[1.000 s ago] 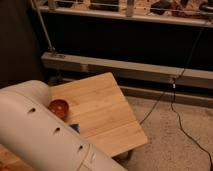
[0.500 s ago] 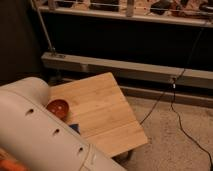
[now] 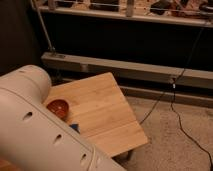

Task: Place the pepper in the ceramic cup

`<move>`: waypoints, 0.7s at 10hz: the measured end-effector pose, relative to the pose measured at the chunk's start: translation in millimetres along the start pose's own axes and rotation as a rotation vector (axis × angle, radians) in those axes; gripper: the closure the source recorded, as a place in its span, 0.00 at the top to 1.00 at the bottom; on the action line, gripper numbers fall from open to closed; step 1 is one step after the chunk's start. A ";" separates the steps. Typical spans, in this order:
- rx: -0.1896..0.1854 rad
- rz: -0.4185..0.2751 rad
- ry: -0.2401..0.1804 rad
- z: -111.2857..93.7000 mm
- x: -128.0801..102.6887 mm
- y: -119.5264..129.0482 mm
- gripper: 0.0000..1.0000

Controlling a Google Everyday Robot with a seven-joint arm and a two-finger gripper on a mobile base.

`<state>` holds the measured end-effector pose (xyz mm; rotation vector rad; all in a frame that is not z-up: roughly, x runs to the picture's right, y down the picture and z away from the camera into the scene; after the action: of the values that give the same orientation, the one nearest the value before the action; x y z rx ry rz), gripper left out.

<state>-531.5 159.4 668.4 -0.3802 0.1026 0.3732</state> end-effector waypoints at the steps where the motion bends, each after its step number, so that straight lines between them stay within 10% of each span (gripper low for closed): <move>1: 0.033 0.016 -0.036 -15.8 -12.7 -21.4 0.00; 7: 0.179 0.091 -0.251 -84.4 -62.4 -97.3 0.00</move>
<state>-555.4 22.4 634.2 -0.1500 -0.0916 0.4951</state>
